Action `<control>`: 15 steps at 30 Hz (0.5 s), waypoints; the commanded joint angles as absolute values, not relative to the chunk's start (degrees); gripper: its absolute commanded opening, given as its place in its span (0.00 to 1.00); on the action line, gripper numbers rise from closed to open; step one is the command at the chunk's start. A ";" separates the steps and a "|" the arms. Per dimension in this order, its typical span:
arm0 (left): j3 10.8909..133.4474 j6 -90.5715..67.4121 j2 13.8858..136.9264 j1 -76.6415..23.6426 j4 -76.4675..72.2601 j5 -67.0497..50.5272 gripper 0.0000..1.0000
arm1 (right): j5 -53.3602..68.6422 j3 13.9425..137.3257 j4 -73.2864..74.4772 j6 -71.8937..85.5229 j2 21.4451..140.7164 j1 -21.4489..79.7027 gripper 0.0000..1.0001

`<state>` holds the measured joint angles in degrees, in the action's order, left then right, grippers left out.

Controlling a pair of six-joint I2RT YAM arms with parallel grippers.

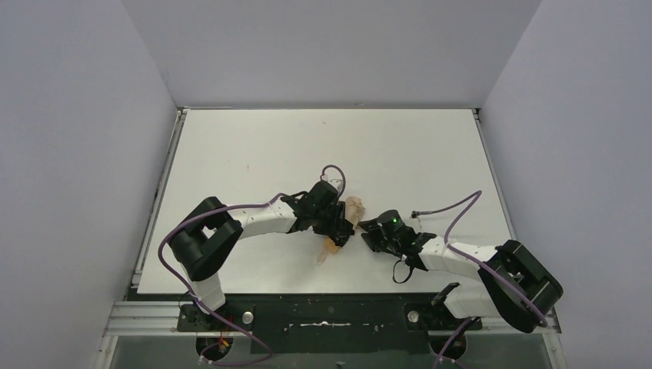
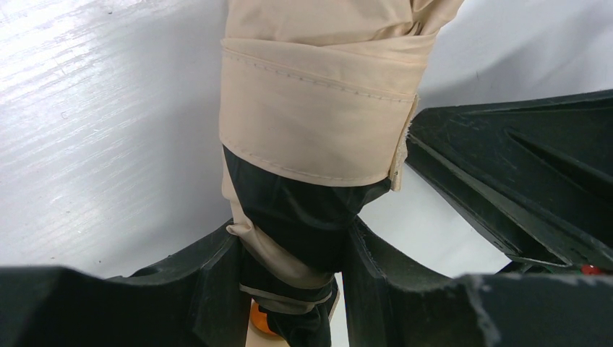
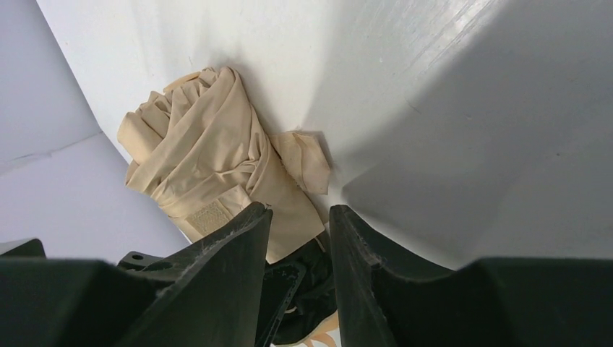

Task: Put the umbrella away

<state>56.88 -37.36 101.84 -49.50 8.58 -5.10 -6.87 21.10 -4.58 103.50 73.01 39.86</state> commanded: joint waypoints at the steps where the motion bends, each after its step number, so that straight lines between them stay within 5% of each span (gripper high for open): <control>1: 55.39 -37.09 103.67 -49.71 17.32 -0.44 0.00 | -10.52 20.64 -9.83 107.36 74.92 40.30 0.37; 15: 55.46 -37.00 104.51 -50.21 17.36 -0.44 0.00 | -14.79 20.13 -7.60 107.56 75.44 40.17 0.32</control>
